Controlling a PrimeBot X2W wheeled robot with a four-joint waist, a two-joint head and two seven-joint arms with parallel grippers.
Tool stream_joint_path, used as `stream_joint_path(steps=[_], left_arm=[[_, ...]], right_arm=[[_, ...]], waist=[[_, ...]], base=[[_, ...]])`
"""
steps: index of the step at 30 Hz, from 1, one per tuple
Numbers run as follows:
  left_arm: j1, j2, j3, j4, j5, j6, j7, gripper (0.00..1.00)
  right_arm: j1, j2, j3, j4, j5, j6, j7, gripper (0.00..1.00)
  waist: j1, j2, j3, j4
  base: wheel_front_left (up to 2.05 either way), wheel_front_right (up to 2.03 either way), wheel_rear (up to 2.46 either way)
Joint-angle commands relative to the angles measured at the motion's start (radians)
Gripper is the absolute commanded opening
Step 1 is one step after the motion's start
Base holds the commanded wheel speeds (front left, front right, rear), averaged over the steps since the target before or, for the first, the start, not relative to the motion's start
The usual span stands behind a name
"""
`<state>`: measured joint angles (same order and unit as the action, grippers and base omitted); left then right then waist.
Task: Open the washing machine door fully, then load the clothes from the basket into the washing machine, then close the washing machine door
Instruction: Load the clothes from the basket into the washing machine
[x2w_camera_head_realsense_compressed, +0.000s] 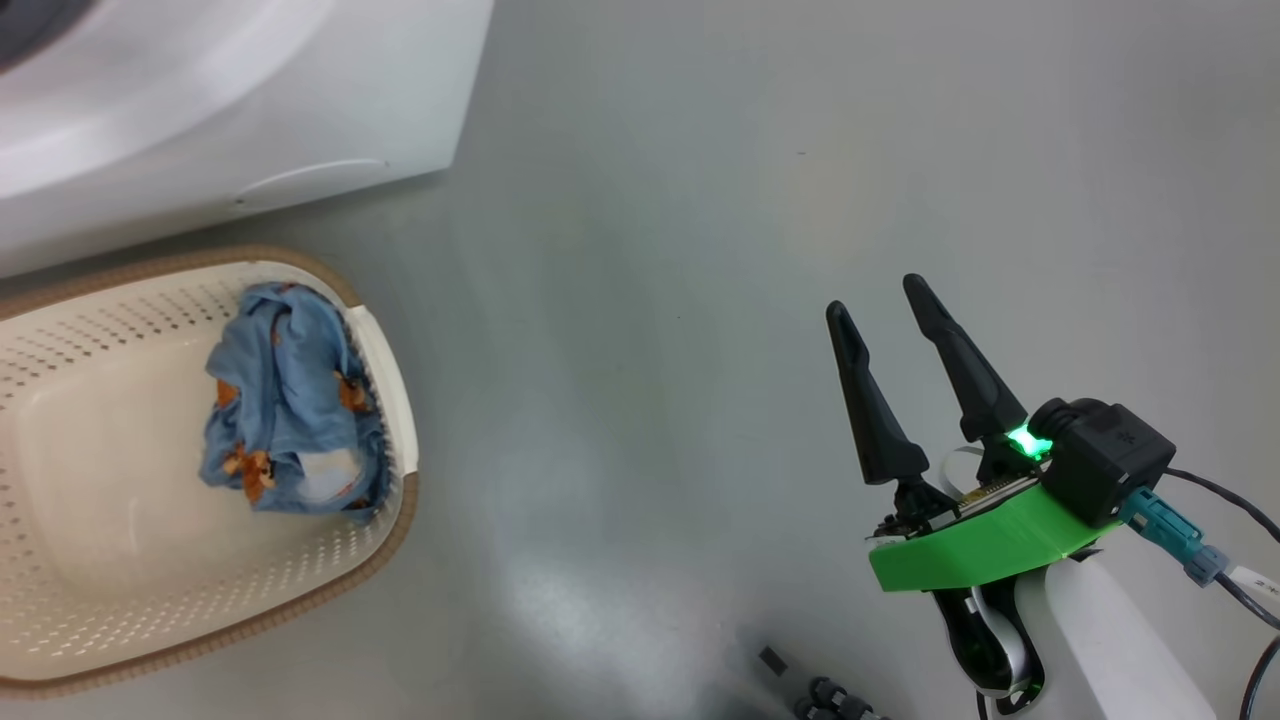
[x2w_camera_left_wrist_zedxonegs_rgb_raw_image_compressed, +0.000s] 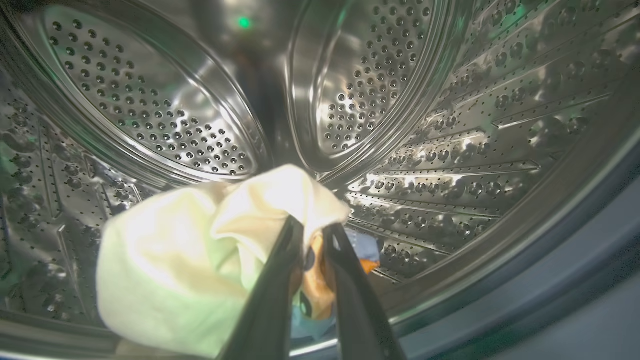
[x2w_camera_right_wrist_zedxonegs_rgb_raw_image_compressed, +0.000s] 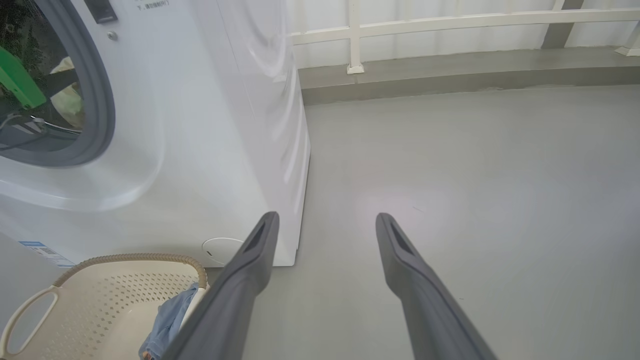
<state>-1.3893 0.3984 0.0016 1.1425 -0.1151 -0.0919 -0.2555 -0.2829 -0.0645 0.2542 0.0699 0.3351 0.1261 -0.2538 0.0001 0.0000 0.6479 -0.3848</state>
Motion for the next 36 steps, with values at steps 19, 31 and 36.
stream_joint_path(steps=[19, 31, 36], left_arm=[[-0.114, 0.121, -0.069, 0.075, 0.062, 0.027, 0.008, 0.10], [-0.182, 0.134, -0.142, 0.138, 0.101, 0.012, 0.220, 0.48], [-0.170, 0.131, -0.148, 0.145, 0.088, 0.000, 0.339, 1.00]], right_arm=[[0.006, 0.011, 0.063, -0.016, 0.015, 0.005, -0.008, 1.00], [0.010, 0.014, 0.075, -0.013, 0.022, 0.005, -0.008, 1.00], [0.013, 0.014, 0.077, -0.010, 0.023, 0.005, -0.008, 1.00]], waist=[[-0.0001, 0.0000, 0.009, -0.069], [-0.0001, 0.0000, 0.006, -0.065], [-0.0001, 0.0000, -0.003, -0.061]], base=[[0.00, 0.00, 0.00], [0.00, 0.00, 0.00], [0.00, 0.00, 0.00]])
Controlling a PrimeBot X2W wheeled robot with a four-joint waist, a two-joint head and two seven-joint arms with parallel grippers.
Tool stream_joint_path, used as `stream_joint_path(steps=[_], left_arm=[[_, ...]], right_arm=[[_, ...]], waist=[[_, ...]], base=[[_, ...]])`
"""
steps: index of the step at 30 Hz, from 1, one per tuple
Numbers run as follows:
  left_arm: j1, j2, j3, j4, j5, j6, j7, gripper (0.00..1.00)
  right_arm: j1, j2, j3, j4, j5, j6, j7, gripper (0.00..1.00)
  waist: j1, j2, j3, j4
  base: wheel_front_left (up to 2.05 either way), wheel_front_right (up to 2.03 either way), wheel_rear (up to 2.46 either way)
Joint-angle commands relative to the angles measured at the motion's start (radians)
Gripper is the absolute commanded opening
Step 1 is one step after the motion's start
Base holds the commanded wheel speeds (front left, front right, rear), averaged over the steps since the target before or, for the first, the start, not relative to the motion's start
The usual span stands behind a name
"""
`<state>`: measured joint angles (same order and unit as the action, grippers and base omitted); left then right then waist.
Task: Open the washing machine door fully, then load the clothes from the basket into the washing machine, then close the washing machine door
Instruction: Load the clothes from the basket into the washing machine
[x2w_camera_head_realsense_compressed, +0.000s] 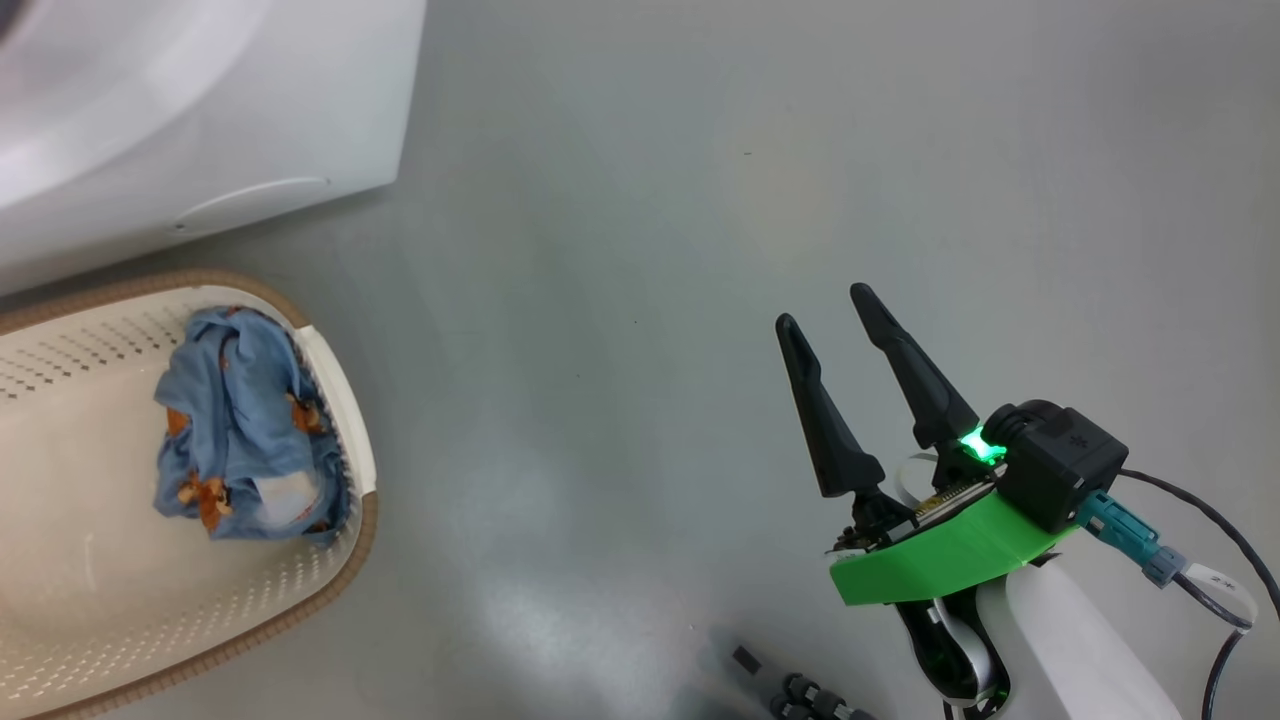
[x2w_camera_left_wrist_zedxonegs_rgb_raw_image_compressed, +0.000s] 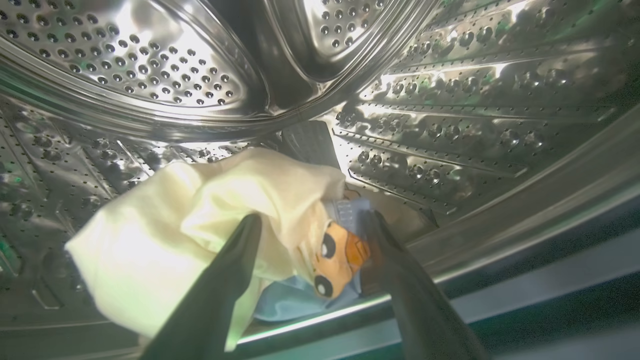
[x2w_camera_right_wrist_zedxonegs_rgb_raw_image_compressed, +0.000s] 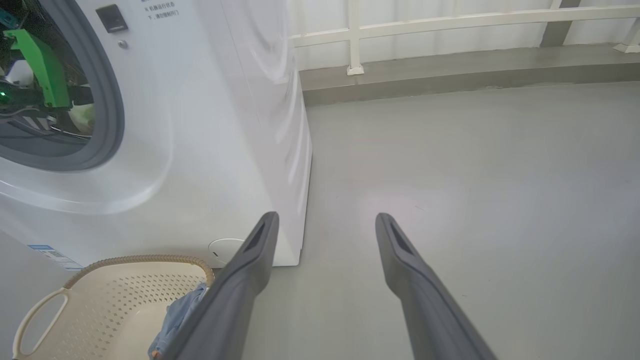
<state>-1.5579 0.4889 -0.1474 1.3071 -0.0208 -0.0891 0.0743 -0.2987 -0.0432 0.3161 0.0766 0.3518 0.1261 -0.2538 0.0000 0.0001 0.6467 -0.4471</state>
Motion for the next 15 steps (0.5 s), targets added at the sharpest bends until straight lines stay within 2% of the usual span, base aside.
stream_joint_path(steps=[1, 4, 7, 11, 15], left_arm=[[0.003, 0.039, 0.001, -0.019, -0.011, -0.005, 0.027, 1.00], [0.010, 0.036, -0.001, -0.018, -0.021, -0.012, 0.055, 1.00], [0.010, 0.032, 0.006, -0.018, -0.038, -0.015, 0.032, 1.00], [0.022, 0.014, 0.024, -0.027, -0.068, -0.013, -0.061, 1.00], [0.058, -0.011, 0.048, -0.034, -0.102, 0.008, -0.193, 1.00]], right_arm=[[0.029, -0.007, 0.015, -0.017, 0.006, 0.005, -0.008, 1.00], [0.029, -0.007, 0.014, -0.018, 0.006, 0.005, -0.008, 1.00], [0.028, -0.007, 0.012, -0.020, 0.006, 0.005, -0.008, 1.00], [0.025, -0.007, 0.010, -0.020, 0.006, 0.005, -0.008, 1.00], [0.018, -0.007, 0.008, -0.019, 0.001, 0.005, -0.008, 1.00]], waist=[[0.0000, -0.0001, -0.005, 0.002], [0.0000, -0.0001, -0.008, 0.006], [0.0000, -0.0001, -0.009, 0.009], [0.0000, -0.0001, -0.013, 0.019], [0.0000, -0.0001, -0.022, 0.033]], base=[[0.00, 0.00, 0.00], [0.00, 0.00, 0.00], [0.00, 0.00, 0.00], [0.00, 0.00, 0.00], [0.00, 0.00, 0.00]])
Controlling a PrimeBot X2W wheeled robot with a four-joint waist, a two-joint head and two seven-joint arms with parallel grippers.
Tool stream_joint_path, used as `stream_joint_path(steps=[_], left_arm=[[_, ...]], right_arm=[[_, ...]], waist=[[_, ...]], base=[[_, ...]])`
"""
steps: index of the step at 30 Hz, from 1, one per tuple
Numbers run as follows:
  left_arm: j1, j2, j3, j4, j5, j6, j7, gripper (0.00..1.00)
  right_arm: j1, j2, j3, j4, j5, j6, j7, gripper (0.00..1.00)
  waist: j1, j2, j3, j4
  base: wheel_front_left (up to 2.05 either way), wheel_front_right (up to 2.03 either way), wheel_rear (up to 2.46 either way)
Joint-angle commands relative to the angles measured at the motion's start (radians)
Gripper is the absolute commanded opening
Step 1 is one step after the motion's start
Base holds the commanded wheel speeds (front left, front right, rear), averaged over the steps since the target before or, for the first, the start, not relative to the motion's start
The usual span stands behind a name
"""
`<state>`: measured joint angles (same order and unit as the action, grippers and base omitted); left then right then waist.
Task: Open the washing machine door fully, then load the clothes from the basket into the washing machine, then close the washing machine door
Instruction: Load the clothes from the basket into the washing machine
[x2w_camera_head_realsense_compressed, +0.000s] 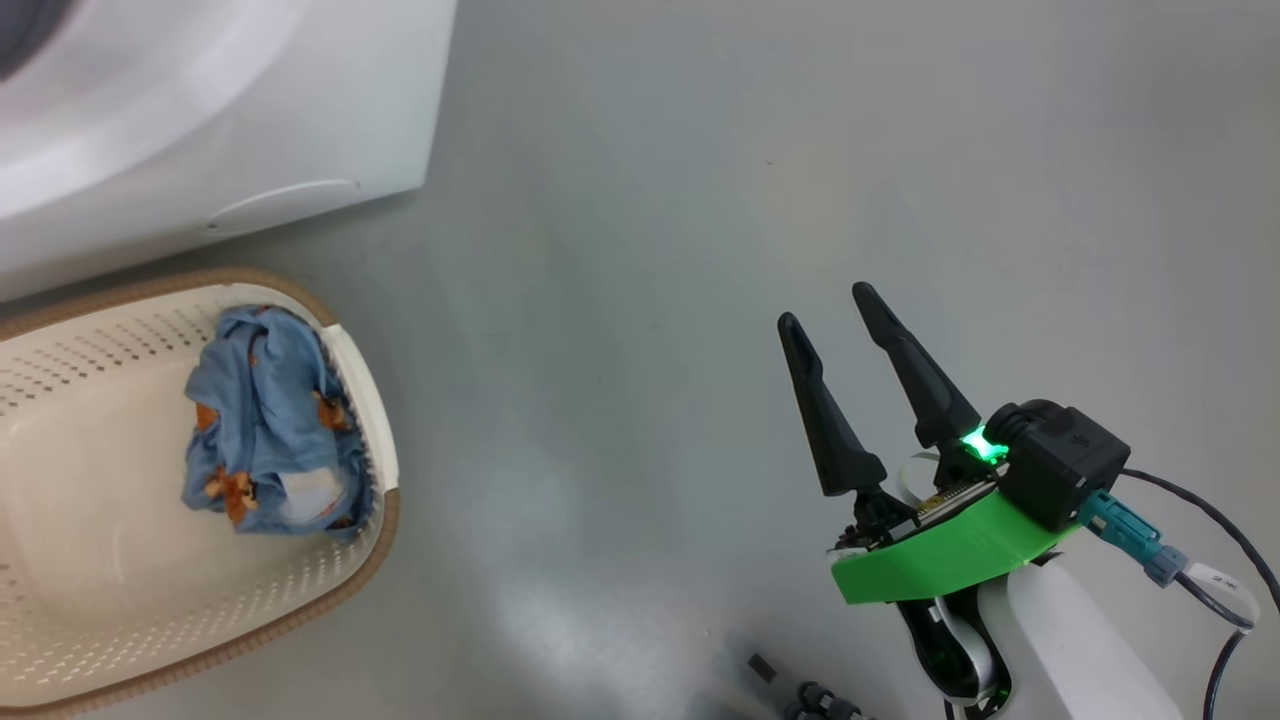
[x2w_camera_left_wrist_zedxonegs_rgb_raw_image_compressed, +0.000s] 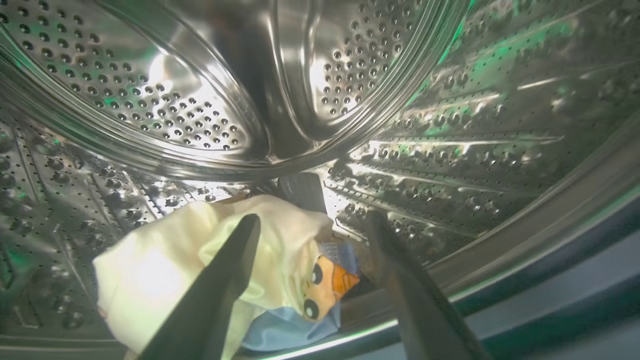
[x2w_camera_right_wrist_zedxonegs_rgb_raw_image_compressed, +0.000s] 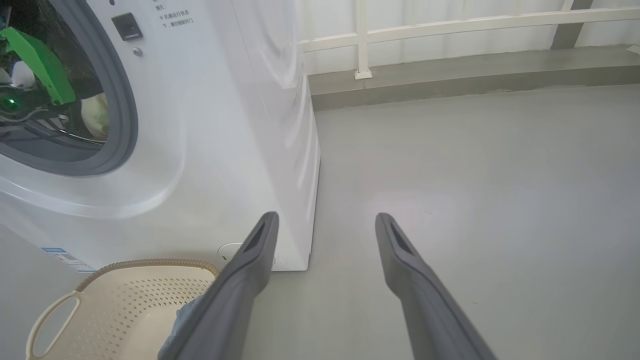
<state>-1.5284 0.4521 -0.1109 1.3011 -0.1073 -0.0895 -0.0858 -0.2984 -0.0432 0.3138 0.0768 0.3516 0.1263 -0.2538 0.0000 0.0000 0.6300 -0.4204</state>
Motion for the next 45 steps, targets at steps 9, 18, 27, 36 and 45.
stream_joint_path(steps=[9, 18, 27, 36, 45], left_arm=[[0.096, -0.016, 0.050, -0.079, -0.069, 0.027, -0.172, 1.00], [0.255, -0.041, 0.131, -0.327, -0.104, 0.053, -0.176, 1.00], [0.426, -0.088, 0.215, -0.464, -0.107, 0.035, -0.176, 1.00], [0.588, -0.160, 0.285, -0.554, -0.072, 0.023, -0.176, 1.00], [0.750, -0.224, 0.309, -0.657, -0.016, 0.006, -0.176, 1.00]], right_arm=[[0.011, -0.013, -0.003, -0.016, -0.005, 0.004, -0.008, 1.00], [0.011, -0.021, -0.014, -0.016, -0.009, 0.004, -0.008, 1.00], [0.018, -0.047, -0.028, -0.012, -0.013, 0.004, -0.008, 1.00], [0.020, -0.079, -0.047, -0.003, -0.014, 0.004, -0.008, 1.00], [0.040, -0.095, -0.050, 0.015, -0.008, 0.004, -0.008, 1.00]], waist=[[0.0000, 0.0000, -0.029, 0.031], [0.0000, 0.0000, -0.068, 0.048], [0.0000, 0.0000, -0.124, 0.073], [0.0000, 0.0000, -0.181, 0.119], [0.0000, 0.0000, -0.257, 0.157]], base=[[0.00, 0.00, 0.00], [0.00, 0.00, 0.00], [0.00, 0.00, 0.00], [0.00, 0.00, 0.00], [0.00, 0.00, 0.00]])
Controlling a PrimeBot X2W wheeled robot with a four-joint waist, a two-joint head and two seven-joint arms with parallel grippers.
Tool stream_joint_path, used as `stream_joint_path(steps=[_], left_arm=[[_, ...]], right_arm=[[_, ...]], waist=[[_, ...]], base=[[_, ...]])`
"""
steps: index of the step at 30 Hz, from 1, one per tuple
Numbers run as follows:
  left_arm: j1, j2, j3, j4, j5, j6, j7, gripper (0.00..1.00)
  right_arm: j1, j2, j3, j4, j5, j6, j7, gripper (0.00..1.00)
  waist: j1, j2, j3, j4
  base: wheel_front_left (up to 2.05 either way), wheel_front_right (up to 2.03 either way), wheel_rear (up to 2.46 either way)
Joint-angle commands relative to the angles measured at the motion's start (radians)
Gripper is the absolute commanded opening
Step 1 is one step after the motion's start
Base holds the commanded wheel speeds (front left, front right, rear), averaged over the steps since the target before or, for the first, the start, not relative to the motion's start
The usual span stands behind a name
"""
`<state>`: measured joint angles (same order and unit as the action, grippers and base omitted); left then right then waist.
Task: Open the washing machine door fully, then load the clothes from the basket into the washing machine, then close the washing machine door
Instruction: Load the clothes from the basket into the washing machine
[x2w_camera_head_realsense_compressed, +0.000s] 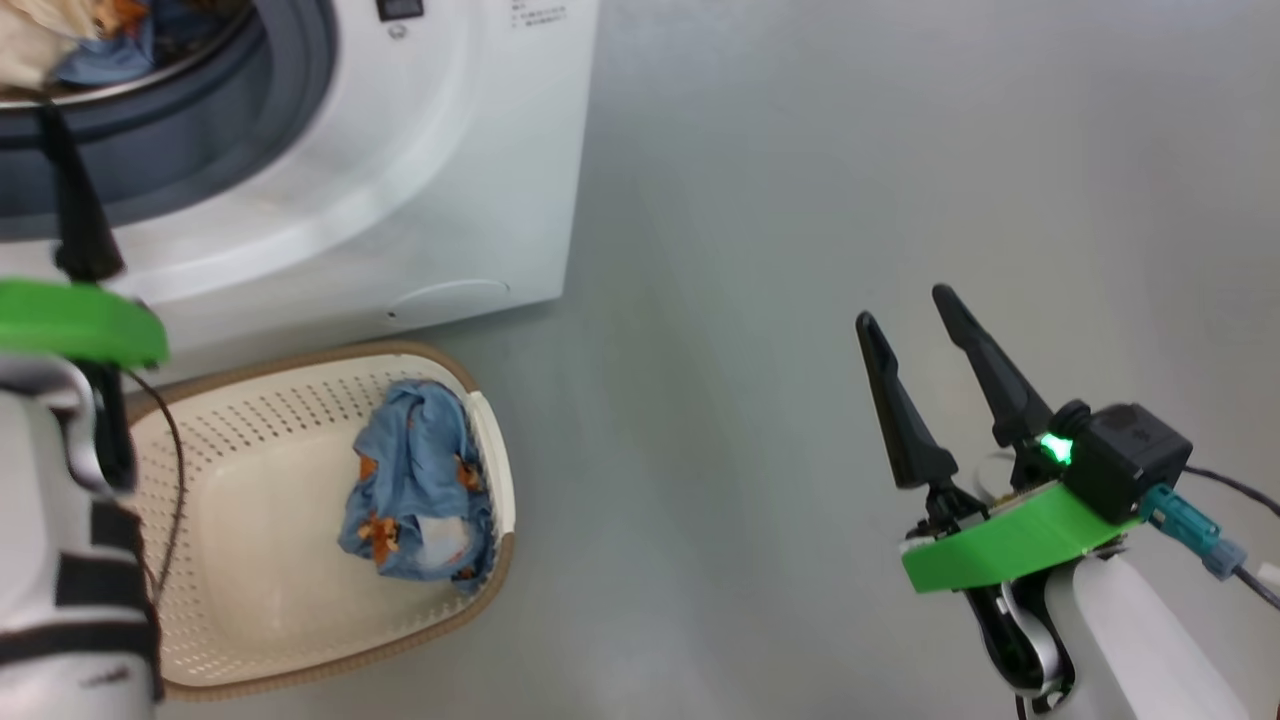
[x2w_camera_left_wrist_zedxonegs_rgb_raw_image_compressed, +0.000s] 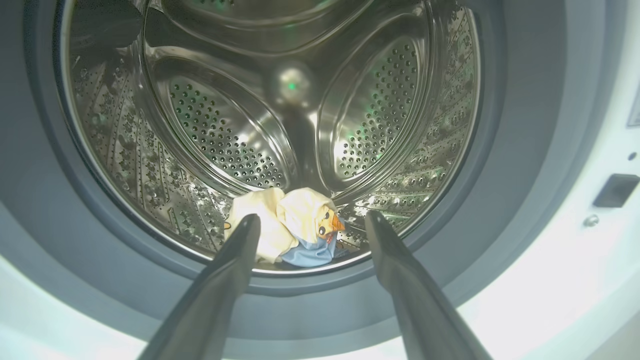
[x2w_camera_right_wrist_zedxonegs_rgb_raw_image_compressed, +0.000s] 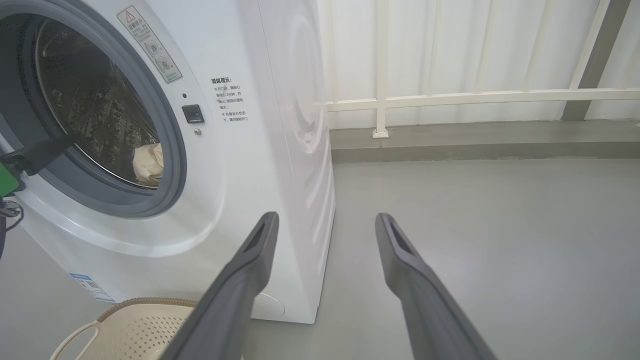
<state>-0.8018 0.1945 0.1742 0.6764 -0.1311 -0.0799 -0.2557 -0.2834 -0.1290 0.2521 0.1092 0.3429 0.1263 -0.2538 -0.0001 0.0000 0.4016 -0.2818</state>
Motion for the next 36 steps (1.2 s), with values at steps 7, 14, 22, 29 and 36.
stream_joint_path(steps=[7, 14, 22, 29, 36], left_arm=[[0.149, -0.008, 0.044, -0.101, 0.030, -0.010, -0.006, 1.00], [0.287, -0.042, 0.065, -0.168, 0.048, -0.018, -0.006, 1.00], [0.426, -0.081, 0.080, -0.236, 0.057, -0.027, -0.006, 1.00], [0.543, -0.104, 0.083, -0.293, 0.056, -0.036, -0.006, 1.00], [0.666, -0.116, 0.082, -0.347, 0.063, -0.041, -0.006, 1.00]], right_arm=[[0.060, -0.025, 0.000, -0.006, 0.005, 0.004, -0.008, 1.00], [0.111, -0.043, -0.008, 0.005, 0.010, 0.004, -0.008, 1.00], [0.169, -0.057, -0.022, 0.011, 0.016, 0.004, -0.008, 1.00], [0.216, -0.069, -0.037, 0.015, 0.020, 0.004, -0.008, 1.00], [0.264, -0.081, -0.055, 0.009, 0.023, 0.004, -0.008, 1.00]], waist=[[0.0001, 0.0000, -0.090, 0.044], [0.0001, 0.0000, -0.165, 0.065], [0.0001, 0.0000, -0.238, 0.093], [0.0001, 0.0000, -0.303, 0.111], [0.0001, 0.0000, -0.351, 0.124]], base=[[0.00, 0.00, 0.00], [0.00, 0.00, 0.00], [0.00, 0.00, 0.00], [0.00, 0.00, 0.00], [0.00, 0.00, 0.00]])
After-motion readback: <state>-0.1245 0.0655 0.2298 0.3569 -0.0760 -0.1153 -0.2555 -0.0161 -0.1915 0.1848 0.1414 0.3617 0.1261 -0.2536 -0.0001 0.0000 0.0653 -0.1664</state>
